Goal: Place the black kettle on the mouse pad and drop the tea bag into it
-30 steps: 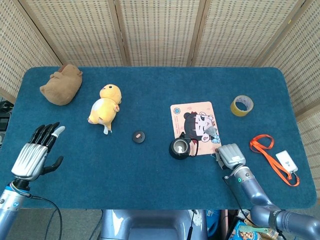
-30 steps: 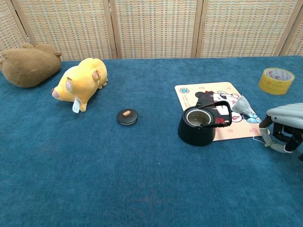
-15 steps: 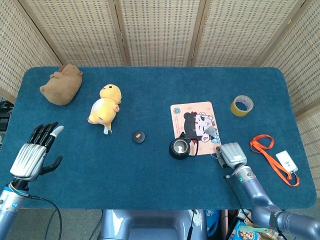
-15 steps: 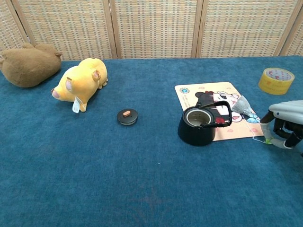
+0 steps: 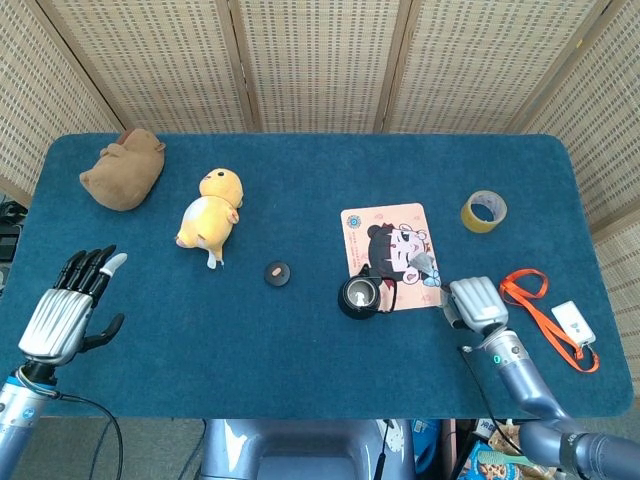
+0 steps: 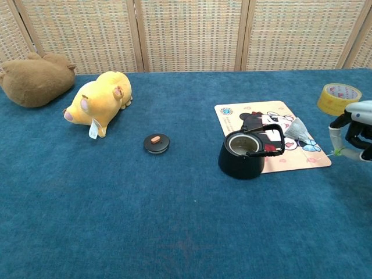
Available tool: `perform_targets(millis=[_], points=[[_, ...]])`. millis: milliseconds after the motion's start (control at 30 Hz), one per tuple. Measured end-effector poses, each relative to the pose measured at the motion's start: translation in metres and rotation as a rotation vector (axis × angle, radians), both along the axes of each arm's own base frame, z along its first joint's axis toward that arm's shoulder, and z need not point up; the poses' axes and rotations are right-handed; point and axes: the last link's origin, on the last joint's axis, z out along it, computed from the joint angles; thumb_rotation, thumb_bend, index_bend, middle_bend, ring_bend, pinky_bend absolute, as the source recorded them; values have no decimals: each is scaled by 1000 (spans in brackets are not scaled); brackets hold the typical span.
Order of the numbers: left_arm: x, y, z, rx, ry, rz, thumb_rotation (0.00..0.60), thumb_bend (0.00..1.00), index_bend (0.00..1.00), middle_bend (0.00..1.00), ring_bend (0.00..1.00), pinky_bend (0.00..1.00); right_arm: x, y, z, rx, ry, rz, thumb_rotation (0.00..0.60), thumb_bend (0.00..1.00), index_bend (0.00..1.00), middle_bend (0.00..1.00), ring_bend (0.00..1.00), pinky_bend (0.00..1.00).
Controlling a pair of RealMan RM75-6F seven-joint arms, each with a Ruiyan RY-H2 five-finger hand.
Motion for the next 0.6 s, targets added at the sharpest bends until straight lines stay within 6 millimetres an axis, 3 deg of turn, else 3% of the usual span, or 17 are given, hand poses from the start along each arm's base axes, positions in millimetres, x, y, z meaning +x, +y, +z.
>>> perform_targets(millis=[600], points=[[0, -7, 4, 10, 1, 10, 600, 392, 0, 0, 0, 0, 44, -21, 49, -78, -207, 76, 600, 682, 687, 939, 997, 1000]])
